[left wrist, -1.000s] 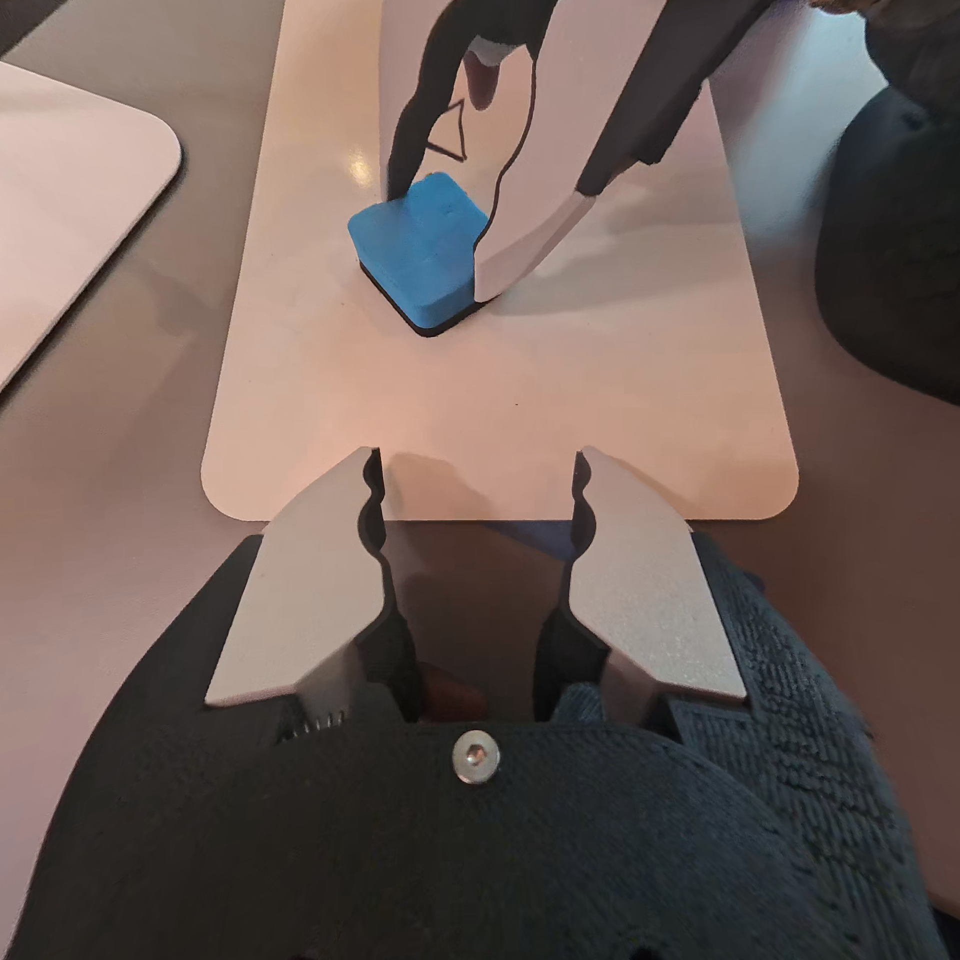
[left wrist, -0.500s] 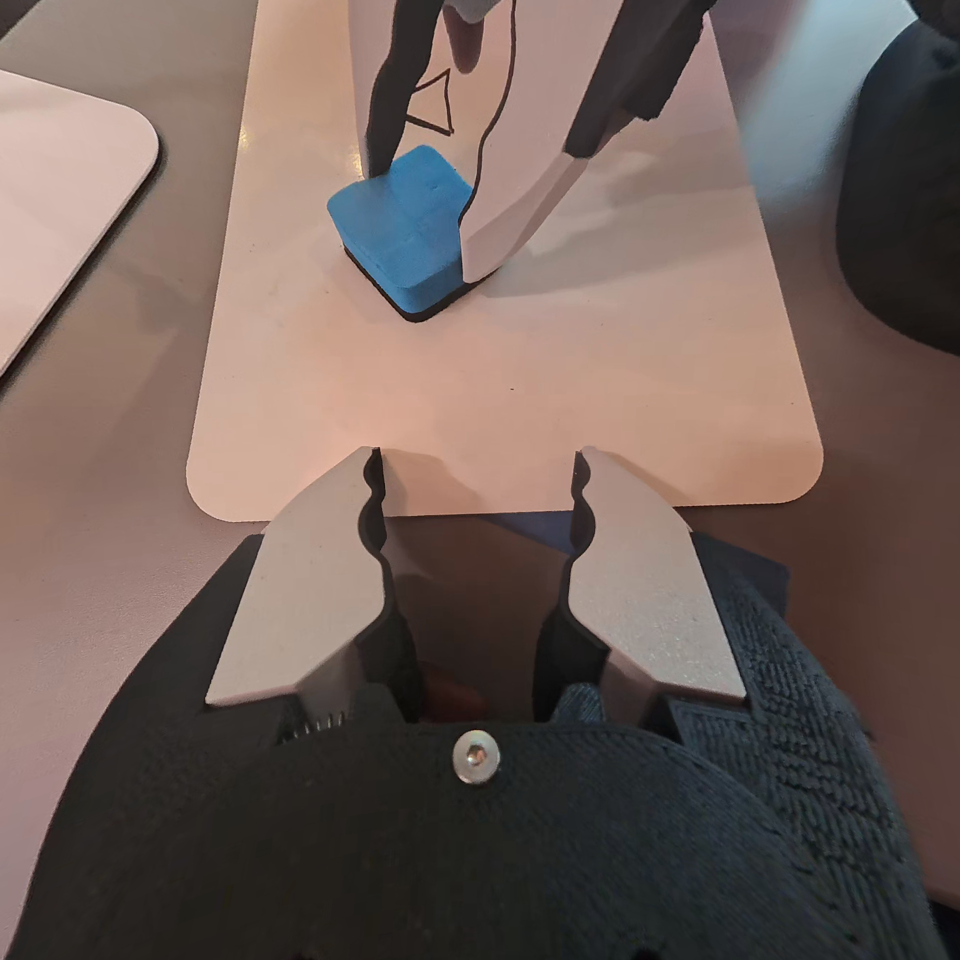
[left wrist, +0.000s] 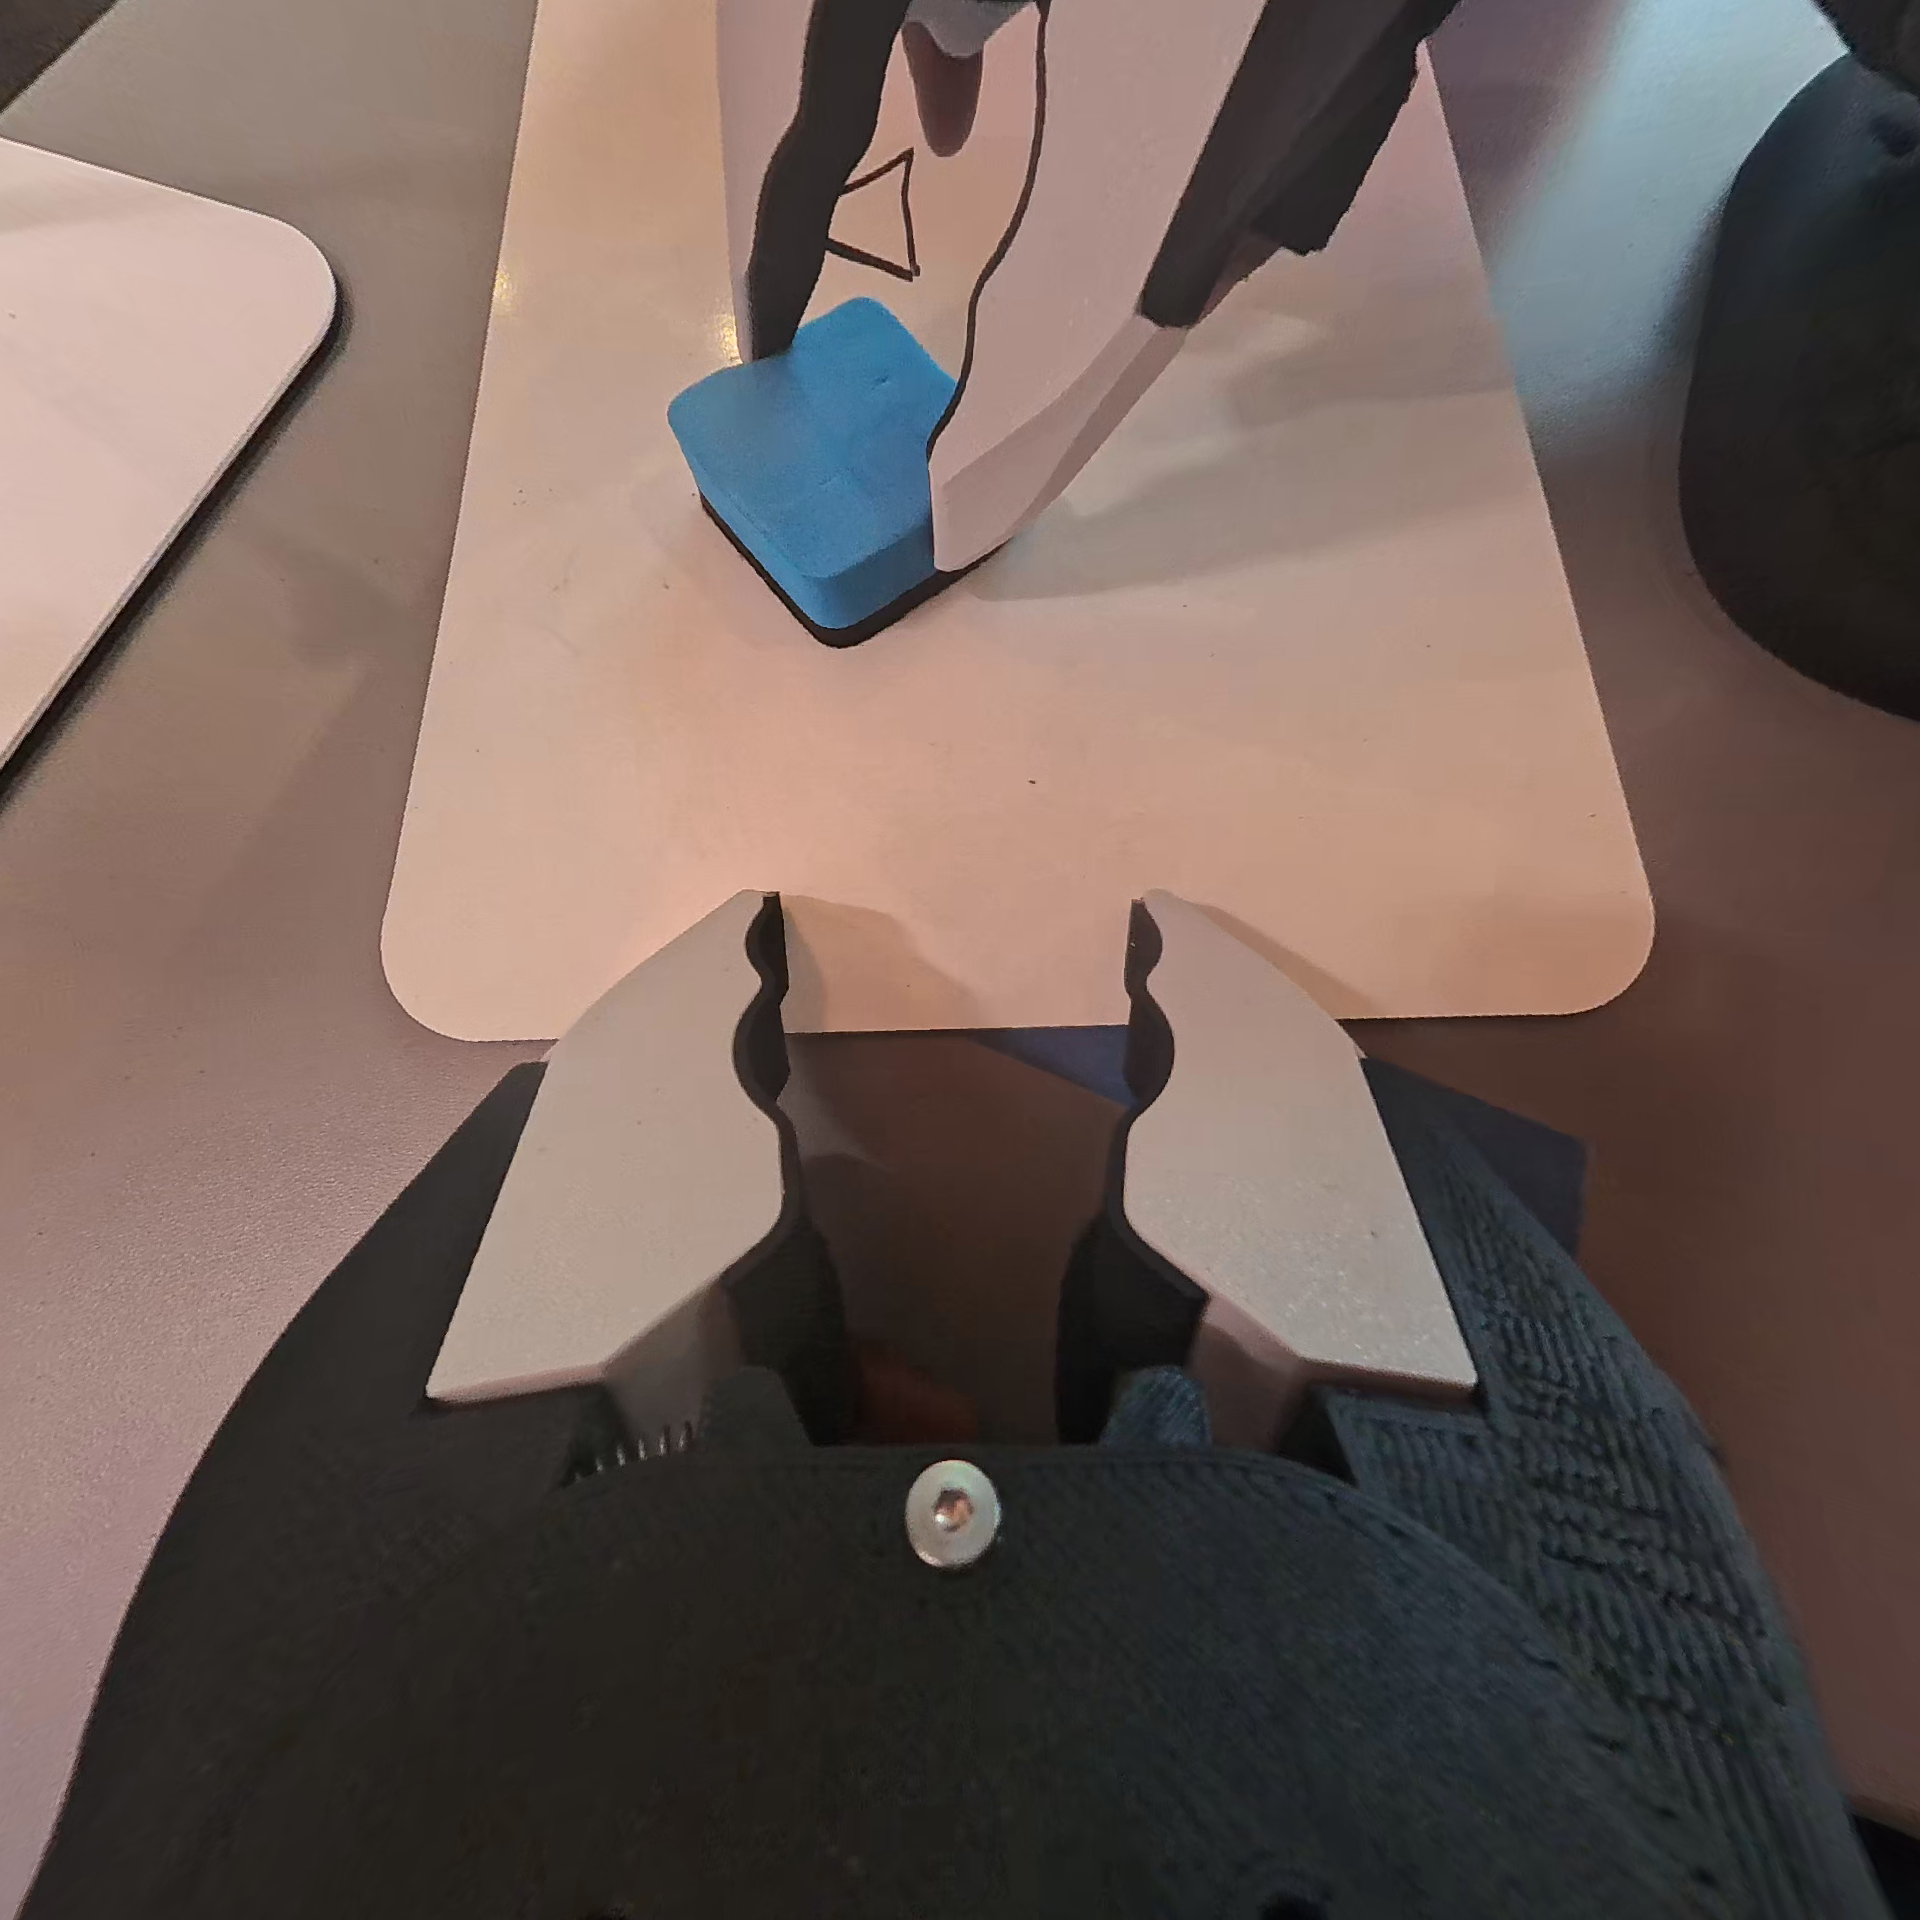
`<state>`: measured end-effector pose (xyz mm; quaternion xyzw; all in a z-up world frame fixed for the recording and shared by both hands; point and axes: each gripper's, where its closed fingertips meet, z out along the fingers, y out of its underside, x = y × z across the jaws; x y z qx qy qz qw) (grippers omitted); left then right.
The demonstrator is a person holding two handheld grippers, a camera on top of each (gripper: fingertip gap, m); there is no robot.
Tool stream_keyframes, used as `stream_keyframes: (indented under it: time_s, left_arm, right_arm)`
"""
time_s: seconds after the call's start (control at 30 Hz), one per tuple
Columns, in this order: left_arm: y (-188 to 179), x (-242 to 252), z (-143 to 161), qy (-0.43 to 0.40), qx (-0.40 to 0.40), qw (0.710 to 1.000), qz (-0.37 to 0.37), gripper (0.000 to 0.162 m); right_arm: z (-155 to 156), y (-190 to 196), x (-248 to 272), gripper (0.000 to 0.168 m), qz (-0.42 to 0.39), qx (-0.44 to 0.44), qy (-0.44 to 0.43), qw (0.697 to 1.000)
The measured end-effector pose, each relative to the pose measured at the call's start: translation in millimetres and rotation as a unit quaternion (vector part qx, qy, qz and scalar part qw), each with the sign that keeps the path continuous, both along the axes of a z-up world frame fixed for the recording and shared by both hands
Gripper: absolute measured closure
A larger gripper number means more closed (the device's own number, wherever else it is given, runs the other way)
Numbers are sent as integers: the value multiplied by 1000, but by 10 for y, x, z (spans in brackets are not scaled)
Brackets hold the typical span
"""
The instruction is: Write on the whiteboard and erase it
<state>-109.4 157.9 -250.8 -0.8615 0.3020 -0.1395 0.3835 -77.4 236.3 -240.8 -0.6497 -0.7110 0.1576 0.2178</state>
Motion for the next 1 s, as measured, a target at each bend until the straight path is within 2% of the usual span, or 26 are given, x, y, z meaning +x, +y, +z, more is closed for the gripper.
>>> stream_keyframes:
  time_s: [0.57,0.6,0.67,0.73,0.8,0.87,0.93,1.0]
  left_arm:
    - [-5,4,-2,0,0,1000,-1,98]
    - [-3,4,-2,0,0,1000,0,98]
    - [1,5,-3,1,0,1000,1,99]
    - [-5,12,-1,-1,0,1000,-3,100]
    - [-8,19,-2,-1,1,1000,-5,102]
    - [-9,19,-2,-1,0,1000,-6,102]
    - [-9,20,-2,-1,1,1000,-6,102]
    - [-8,21,-3,0,1,1000,-6,102]
  right_arm:
    - [3,65,61,118,16,-2,-6,1000]
    - [-7,175,148,118,5,3,-26,1000]
    - [-13,555,407,118,-66,14,-53,996]
    - [-16,867,552,118,-145,-1,-29,989]
    - [-11,937,520,118,-171,20,-15,985]
    - [-3,725,329,118,-130,37,-10,991]
    - [-8,356,158,118,-54,-14,-2,998]
    - [-5,504,245,118,-71,-27,-7,997]
